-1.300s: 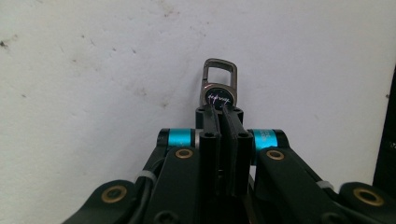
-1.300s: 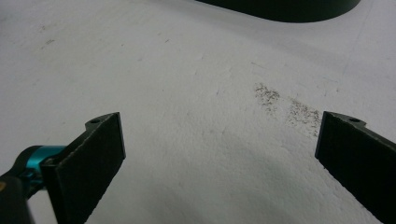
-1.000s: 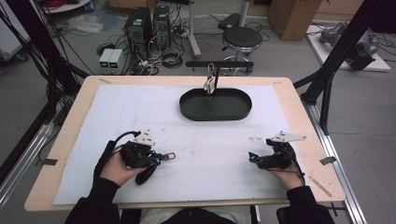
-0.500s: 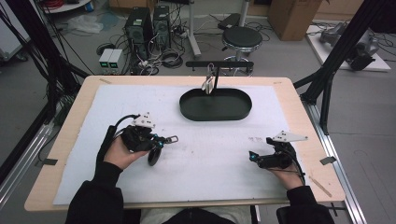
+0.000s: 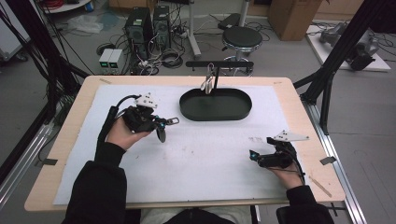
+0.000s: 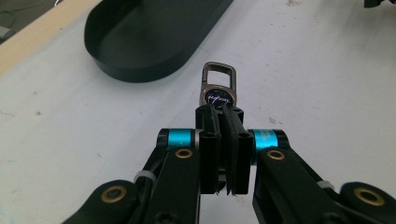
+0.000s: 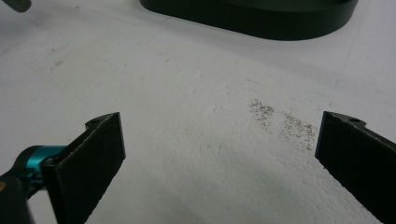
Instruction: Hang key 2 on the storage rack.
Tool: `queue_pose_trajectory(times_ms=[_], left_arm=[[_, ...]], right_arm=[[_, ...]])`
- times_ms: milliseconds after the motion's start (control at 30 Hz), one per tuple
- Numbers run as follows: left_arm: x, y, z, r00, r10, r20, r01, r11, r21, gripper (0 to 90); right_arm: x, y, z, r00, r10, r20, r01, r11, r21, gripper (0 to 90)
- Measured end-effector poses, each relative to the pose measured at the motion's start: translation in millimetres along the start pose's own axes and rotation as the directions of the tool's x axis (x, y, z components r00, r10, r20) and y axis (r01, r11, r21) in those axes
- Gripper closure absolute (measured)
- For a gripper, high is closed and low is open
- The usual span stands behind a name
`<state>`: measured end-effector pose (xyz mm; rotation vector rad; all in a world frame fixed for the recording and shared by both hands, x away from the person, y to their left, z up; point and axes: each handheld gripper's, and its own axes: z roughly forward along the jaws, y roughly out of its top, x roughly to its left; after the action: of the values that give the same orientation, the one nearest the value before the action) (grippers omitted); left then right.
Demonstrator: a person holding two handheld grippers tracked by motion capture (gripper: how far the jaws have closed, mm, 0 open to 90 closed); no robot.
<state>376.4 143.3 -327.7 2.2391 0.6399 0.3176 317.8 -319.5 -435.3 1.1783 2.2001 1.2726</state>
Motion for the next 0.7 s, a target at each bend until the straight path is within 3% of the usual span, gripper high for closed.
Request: queue_pose_trajectory(times_ms=[33,133,233,400,700], left_arm=[[2.3,2.5,-0.2,1.0,0.004,-0.002,-0.004,1.0,-0.005,85.3],[9.7,7.6,3.0,0.9992,-0.039,0.011,0.04,0.9977,-0.055,85.3],[16.9,14.0,5.3,0.9989,-0.046,0.005,0.046,0.9973,-0.058,85.3],[26.8,30.2,8.6,0.9993,-0.029,-0.024,0.028,0.9986,-0.044,85.3],[44.4,51.7,7.4,0.9987,-0.026,-0.043,0.022,0.9966,-0.08,85.2]], right_arm=[[0.1,0.0,0.1,1.0,-0.002,0.001,0.002,1.0,0.0,0.8],[1.2,0.4,0.0,1.0,0.006,-0.004,-0.006,1.0,-0.001,0.8],[1.5,0.7,0.4,1.0,0.006,-0.006,-0.006,1.0,-0.005,0.8],[1.8,1.3,0.2,0.9999,0.008,-0.012,-0.008,1.0,-0.004,0.8],[1.4,0.9,1.5,0.9999,0.002,-0.015,-0.002,1.0,0.003,0.8]])
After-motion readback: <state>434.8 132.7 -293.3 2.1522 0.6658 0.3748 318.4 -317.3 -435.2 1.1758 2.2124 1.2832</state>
